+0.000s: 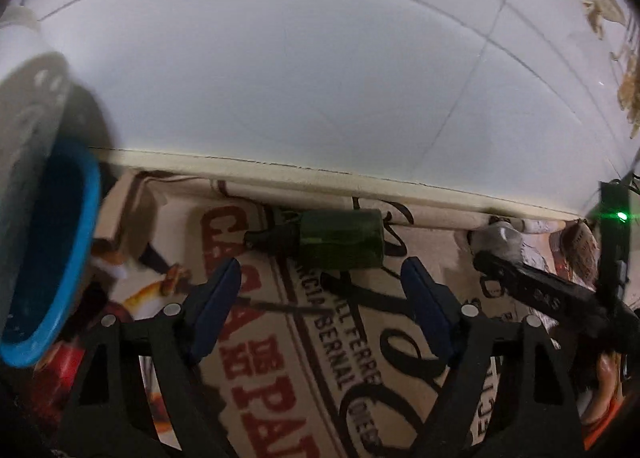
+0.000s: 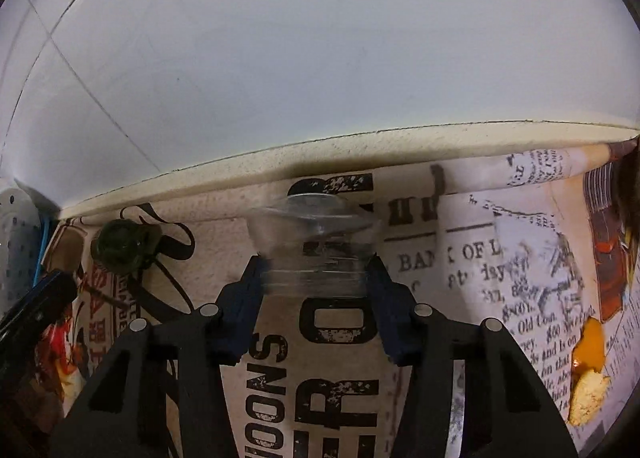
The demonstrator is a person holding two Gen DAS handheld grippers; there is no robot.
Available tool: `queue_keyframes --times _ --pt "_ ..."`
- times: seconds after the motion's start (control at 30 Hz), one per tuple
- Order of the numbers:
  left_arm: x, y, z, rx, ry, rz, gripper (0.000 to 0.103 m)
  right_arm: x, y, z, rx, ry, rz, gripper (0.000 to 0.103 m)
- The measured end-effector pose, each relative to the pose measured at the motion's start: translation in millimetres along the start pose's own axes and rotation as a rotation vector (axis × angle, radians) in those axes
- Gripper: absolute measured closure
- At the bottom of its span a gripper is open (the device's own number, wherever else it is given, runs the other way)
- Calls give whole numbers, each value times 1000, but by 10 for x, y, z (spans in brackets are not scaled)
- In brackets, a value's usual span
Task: Collect trash
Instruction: 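Grasp the clear plastic cup with the right tool while the left tool grasps the green bottle, then lift the clear cup and green bottle and carry both down over the bin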
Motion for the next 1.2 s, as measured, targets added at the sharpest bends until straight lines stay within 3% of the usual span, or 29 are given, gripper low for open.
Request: queue_keyframes --times 0.17,0.37,0.6,0.83,1.0,1.2 --pt "-202 82 -84 -14 12 10 28 256 -98 -37 24 5 -33 56" --pt "-296 108 -206 -80 74 -11 48 673 -272 -100 58 -5 -69 56" --pt "-197 110 -382 -147 82 -15 49 1133 -430 -268 49 11 -103 57" --pt "490 88 -773 -221 86 -58 50 1543 -341 -361 38 36 -159 57" --pt "1168 3 -1205 -239 53 -110 50 2157 -435 -448 56 47 -237 57" --pt "2015 -316 -1696 -222 68 -184 49 2874 -626 -532 117 109 -315 57"
Point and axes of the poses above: each gripper's, at about its wrist camera, not at the fingertips, and x roughly against the way its jaws point, z to its left, y to its top, the point moved 2 cm from there along -x, roughly the way its jaws point, and after that the axes turned 6 degrees about -x, right-handed, at the moved point
